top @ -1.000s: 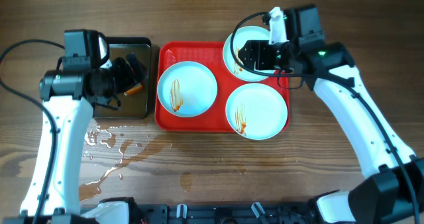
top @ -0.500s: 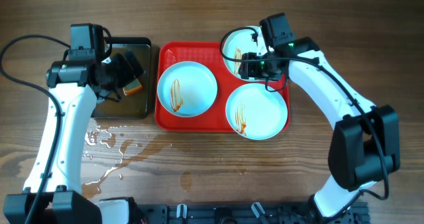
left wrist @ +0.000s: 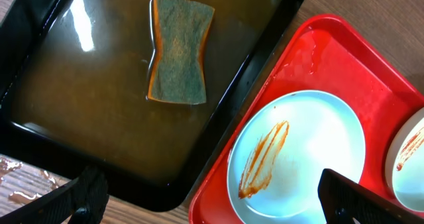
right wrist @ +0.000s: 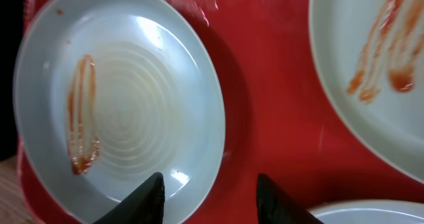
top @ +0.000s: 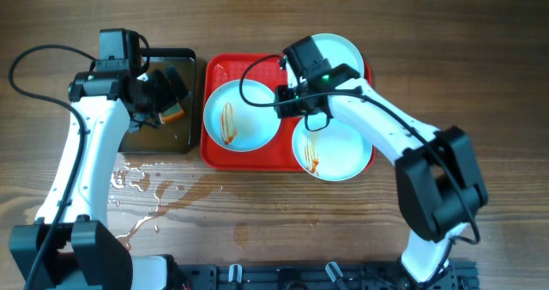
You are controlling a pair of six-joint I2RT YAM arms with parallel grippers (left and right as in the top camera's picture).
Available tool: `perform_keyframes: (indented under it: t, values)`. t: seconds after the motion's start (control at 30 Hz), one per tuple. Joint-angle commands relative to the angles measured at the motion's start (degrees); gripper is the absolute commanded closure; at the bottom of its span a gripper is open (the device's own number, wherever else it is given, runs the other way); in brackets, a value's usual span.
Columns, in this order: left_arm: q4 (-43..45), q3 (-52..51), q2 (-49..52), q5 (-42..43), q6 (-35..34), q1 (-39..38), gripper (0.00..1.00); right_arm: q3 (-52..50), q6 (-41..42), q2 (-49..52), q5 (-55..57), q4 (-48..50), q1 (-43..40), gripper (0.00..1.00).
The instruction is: Clean dirty plates on tray and stack at the side
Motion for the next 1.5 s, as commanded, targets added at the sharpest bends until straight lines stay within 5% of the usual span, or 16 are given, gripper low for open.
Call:
perform_keyframes:
  t: [0.0,0.43,0.57,0.87,1.33,1.47]
  values:
    - [0.6,0.8,2.1,-1.2,-0.5,0.4,0.00,0.8,3.0,4.7,-0.1,1.1,1.2,0.56]
    - [2.8,0.8,5.5,-3.8,-0.5,0.4,0.00,0.8,8.3,9.8,-0.5,4.9,1.5,0.81]
    - [3.1,0.8,6.7,-3.7,-0.5,0.4,0.00,0.8,9.3,11.1,-0.6,5.2,1.4,0.96]
    - [7.5,0.7,7.1,-3.8,-0.6,0.4,0.25,0.8,10.4,11.1,-1.2,5.3,1.4,0.96]
    - [14.4,0.7,17.4,-5.2,-0.3,0.4,0.31,0.8,10.3,11.1,-1.3,5.3,1.4,0.96]
    - [16.5,0.7,20.3,-6.1,-0.8,0.4,0.44,0.8,10.3,11.1,-1.5,5.4,1.4,0.96]
